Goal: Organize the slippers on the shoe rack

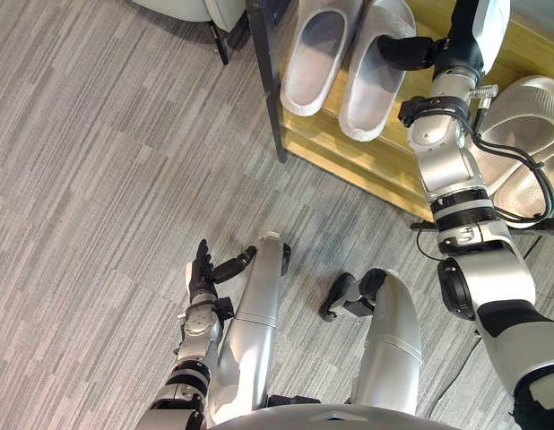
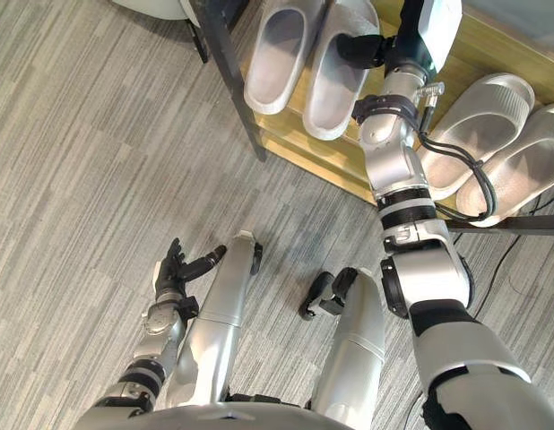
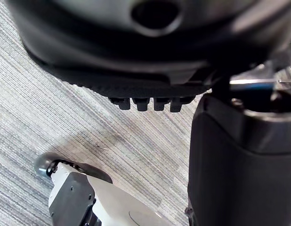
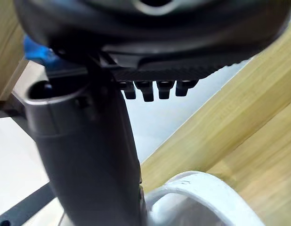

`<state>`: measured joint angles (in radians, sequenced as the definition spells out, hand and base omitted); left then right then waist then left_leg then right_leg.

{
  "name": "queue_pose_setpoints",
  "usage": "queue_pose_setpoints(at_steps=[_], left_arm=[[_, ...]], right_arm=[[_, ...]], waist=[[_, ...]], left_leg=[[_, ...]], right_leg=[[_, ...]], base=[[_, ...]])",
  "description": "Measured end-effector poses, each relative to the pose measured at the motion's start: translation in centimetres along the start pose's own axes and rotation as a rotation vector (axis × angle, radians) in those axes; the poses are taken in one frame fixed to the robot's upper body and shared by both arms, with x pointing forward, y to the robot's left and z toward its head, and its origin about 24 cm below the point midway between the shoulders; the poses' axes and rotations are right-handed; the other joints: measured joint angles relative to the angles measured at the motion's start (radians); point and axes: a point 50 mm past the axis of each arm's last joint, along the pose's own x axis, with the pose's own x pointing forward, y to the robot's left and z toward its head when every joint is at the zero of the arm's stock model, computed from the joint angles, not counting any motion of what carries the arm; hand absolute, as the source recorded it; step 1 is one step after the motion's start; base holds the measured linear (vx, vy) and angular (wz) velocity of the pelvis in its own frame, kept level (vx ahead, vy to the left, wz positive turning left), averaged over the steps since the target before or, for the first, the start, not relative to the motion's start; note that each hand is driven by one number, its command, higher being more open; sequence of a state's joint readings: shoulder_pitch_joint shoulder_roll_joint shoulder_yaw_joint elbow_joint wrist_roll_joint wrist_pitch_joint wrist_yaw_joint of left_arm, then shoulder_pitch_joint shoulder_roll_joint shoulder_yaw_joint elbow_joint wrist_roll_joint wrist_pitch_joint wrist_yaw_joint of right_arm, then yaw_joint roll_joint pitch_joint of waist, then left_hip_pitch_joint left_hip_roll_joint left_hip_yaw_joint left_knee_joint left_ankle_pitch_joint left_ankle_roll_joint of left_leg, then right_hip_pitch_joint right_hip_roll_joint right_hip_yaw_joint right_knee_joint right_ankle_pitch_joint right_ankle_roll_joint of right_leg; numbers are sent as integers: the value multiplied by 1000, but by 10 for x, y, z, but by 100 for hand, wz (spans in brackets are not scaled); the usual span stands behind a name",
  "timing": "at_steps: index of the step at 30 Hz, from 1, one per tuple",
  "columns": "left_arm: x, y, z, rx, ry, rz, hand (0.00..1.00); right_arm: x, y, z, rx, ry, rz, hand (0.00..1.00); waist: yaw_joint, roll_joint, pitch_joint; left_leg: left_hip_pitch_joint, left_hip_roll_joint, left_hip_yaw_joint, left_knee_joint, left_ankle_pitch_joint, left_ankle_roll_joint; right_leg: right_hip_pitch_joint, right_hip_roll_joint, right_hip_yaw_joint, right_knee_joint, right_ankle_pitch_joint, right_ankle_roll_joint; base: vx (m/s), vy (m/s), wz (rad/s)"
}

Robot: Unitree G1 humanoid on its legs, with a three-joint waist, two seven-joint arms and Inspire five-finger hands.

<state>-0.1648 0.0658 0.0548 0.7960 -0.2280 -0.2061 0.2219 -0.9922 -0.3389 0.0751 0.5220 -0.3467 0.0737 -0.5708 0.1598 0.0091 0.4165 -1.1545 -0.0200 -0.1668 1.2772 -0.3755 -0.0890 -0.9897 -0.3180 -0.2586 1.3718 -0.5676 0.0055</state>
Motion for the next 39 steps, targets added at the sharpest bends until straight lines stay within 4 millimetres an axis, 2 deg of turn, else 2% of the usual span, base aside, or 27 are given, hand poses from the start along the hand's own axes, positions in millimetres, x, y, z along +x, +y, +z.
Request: queue_pose_setpoints(at_steps=[6, 13, 18, 22, 24, 26, 31, 39], left_arm=[[1, 7, -7, 26, 58, 20, 100], [1, 10, -8, 25, 75, 36, 100], [1, 14, -11, 8, 97, 63, 100], [1, 15, -12, 25, 95, 69, 100], [1, 16, -12, 20, 97, 76, 100], [1, 19, -12, 21, 100, 84, 100], [1, 20, -12, 17, 100, 83, 100], [2, 22, -11, 2, 99, 76, 100]], right_arm=[[-68, 24, -13, 221, 112, 68, 100], [-102, 22, -30, 294, 208, 73, 100], [-146, 24, -40, 372, 329, 51, 100], [-167, 27, -48, 399, 407, 50, 100], [-170, 27, -48, 455, 416, 48, 100], [-172, 26, -49, 592, 442, 55, 100], [-170, 25, -48, 812, 458, 65, 100], [-166, 31, -45, 951, 463, 132, 100]], waist=[[-7, -2, -1], [-17, -2, -1], [-30, -2, -1], [-31, -2, -1], [-32, -6, 1], [-32, -12, 2], [-32, -15, 3], [-30, -23, 8]], left_leg=[[43, 18, 17, -18, -1, 2], [59, 22, 19, -24, -2, 3], [72, 31, 20, -36, -3, 2], [78, 36, 21, -41, -5, -1], [84, 38, 24, -46, -5, -1], [95, 42, 25, -51, -6, -3], [98, 48, 25, -54, -8, -4], [108, 47, 26, -57, -8, -5]], right_leg=[[38, 7, 5, -16, 0, 0], [52, 12, 5, -23, 0, 0], [64, 21, 3, -40, 1, 2], [68, 26, 4, -45, 2, 2], [71, 28, 6, -49, 3, 3], [81, 32, 5, -56, 4, 3], [84, 37, 5, -63, 6, 3], [94, 36, 5, -63, 5, 3]], base=[[17, -11, -2], [8, -6, -1], [47, -14, -3], [22, -10, -2], [26, -13, -4], [31, -13, -4], [27, -7, -3], [0, 0, 0]])
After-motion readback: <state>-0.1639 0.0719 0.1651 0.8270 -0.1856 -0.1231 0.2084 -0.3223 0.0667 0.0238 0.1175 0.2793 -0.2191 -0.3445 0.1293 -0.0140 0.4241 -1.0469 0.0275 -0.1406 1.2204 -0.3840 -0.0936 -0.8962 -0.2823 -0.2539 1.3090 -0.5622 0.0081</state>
